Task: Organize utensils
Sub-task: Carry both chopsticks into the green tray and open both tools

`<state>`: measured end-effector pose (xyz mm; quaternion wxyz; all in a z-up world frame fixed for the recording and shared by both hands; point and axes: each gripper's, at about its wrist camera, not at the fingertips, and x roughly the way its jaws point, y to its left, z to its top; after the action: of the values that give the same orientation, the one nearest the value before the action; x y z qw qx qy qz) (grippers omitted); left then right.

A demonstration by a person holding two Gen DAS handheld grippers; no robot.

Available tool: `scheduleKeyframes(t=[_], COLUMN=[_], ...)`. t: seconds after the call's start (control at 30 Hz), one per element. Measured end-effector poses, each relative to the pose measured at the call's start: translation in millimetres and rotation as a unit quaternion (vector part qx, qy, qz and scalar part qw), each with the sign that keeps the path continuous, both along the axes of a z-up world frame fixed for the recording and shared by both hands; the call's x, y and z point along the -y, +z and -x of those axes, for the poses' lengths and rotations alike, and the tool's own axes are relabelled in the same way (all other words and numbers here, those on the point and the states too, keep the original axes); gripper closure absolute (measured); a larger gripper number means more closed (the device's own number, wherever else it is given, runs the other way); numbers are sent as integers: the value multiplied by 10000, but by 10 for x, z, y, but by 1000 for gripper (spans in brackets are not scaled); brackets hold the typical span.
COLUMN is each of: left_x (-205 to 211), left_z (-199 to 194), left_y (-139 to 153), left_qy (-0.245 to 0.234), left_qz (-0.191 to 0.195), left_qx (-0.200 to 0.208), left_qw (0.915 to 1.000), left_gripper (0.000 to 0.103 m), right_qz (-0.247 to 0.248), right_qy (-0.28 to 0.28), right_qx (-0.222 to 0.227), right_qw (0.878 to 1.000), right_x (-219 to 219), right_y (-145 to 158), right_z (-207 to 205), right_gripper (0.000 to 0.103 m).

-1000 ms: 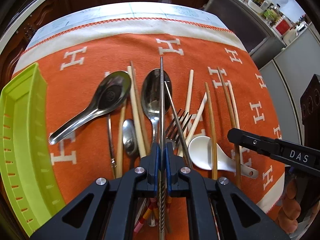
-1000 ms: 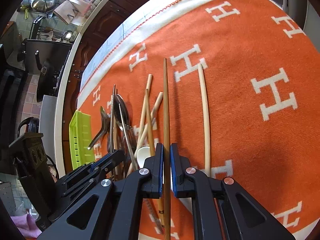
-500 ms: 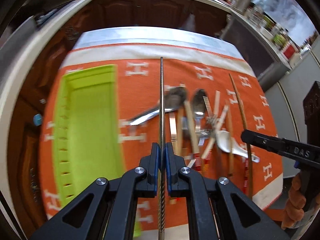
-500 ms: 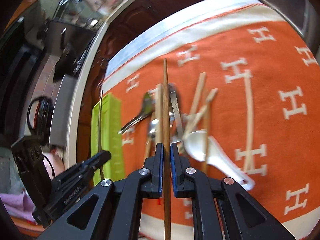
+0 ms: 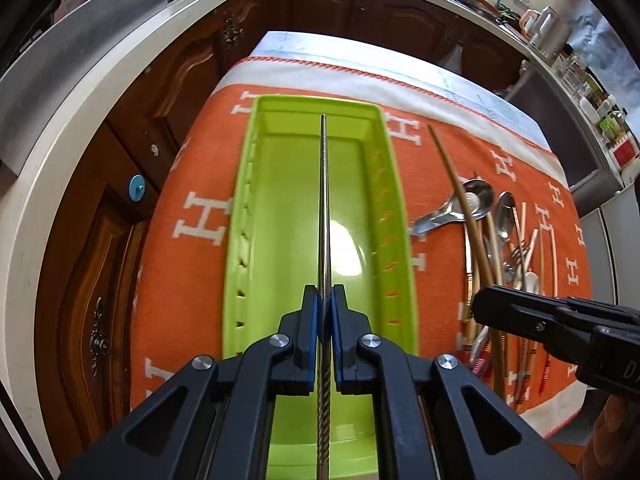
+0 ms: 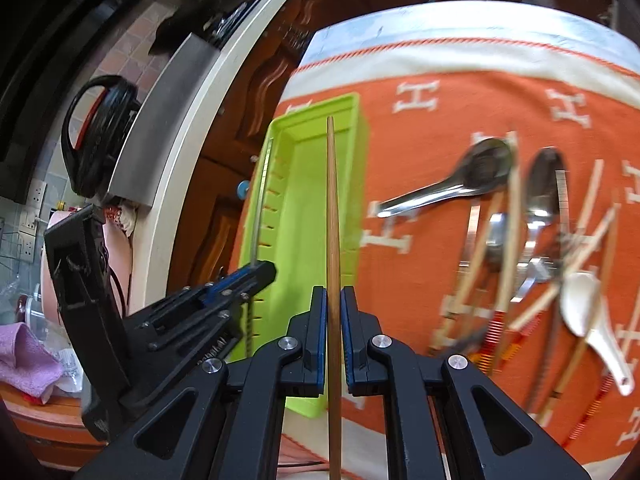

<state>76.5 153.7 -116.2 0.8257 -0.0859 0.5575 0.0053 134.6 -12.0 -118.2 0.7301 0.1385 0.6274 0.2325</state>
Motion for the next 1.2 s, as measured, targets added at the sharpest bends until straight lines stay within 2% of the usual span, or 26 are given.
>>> scheduleKeyframes(t=[0.3,0.5,0.63,0.73,0.87,1.2], left_x=[-107,-162,-208,-226,-204,4], left_z=[4,13,17,25,33,76], left_y=[-112,-102,-100,-102,-89,7], left_qy=[52,125,171,192,193,-11], left_qz=[-69,-140,-142,-135,-131,-143], left_qx=[-39,1,1,-14,-17,29], left_qw=[10000,9998,9998,9997,9997,9999], left_gripper=[98,88,88,87,80,75], right_qz=[80,189,274,276,309,628], right_qy=[-70,-282,-369,-403,-362,-204], right_qx=[-256,-267,-244,-223,-160,191], right_qw=[9996,9991,9986,9986,9987,9976], right_x=[-335,-405,-417,-394,-357,-176], right_y=[-267,-400,-481,-482,-430,-242], right_z=[-276,-463,-550,-565,-501,-247], right_gripper=[96,95,85,83,82,82])
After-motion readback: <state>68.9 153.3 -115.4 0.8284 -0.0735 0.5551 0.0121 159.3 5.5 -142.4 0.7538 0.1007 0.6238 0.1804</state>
